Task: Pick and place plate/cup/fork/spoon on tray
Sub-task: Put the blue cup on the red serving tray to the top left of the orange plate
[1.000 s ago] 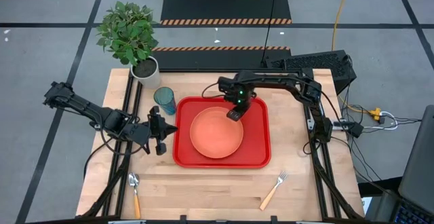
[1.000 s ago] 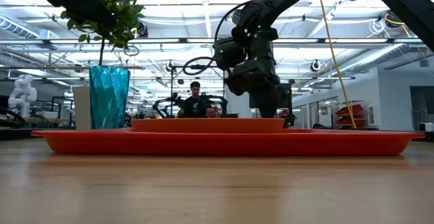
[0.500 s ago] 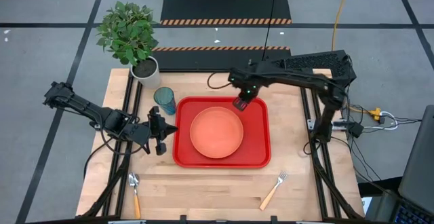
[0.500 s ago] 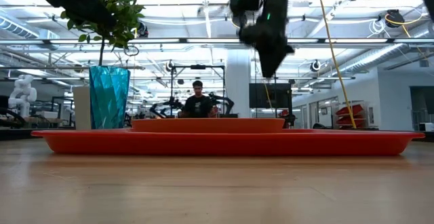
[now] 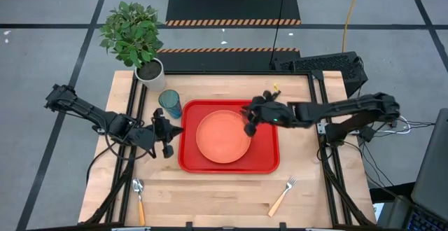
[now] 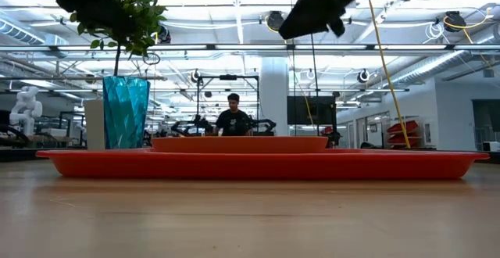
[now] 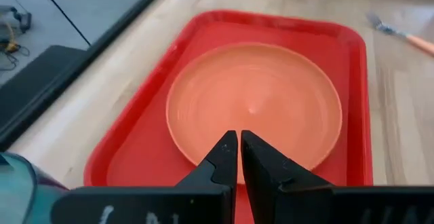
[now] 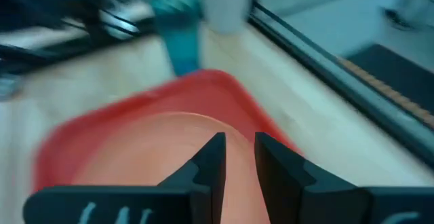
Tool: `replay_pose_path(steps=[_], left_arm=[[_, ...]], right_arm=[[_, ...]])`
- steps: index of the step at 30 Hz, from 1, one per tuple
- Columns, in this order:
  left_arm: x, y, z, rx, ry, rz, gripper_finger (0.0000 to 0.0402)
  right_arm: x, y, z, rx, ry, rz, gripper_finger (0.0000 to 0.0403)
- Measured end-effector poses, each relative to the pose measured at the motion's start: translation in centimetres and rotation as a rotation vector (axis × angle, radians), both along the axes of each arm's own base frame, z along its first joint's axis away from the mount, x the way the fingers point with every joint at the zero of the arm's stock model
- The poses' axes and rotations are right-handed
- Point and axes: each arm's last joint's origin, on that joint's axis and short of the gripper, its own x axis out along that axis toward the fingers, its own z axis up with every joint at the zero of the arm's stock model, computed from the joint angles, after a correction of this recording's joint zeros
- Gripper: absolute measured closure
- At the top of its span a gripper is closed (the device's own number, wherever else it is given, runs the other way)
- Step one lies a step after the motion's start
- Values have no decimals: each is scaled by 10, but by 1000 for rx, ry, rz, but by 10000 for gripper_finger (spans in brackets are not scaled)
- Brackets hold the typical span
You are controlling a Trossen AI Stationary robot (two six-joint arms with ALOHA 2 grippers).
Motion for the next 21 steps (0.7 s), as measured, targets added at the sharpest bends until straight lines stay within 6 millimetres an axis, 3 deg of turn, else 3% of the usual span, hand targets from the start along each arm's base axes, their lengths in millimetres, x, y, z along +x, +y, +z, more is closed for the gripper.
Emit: replay_pose_path(steps=[5,10,17,21], left_arm=[[-1,4,1,41,-38,113,376],[-5,7,3,90,24,94,376],[-13,22,48,-8,141,123,376],[-18,33,76,-27,233,162,376]], right_arm=[[-23,5,-33,4,-180,114,330],[-44,5,-47,-84,-234,152,330],[-53,4,-56,-199,-200,196,330],[-52,4,-51,-272,-223,216,330]])
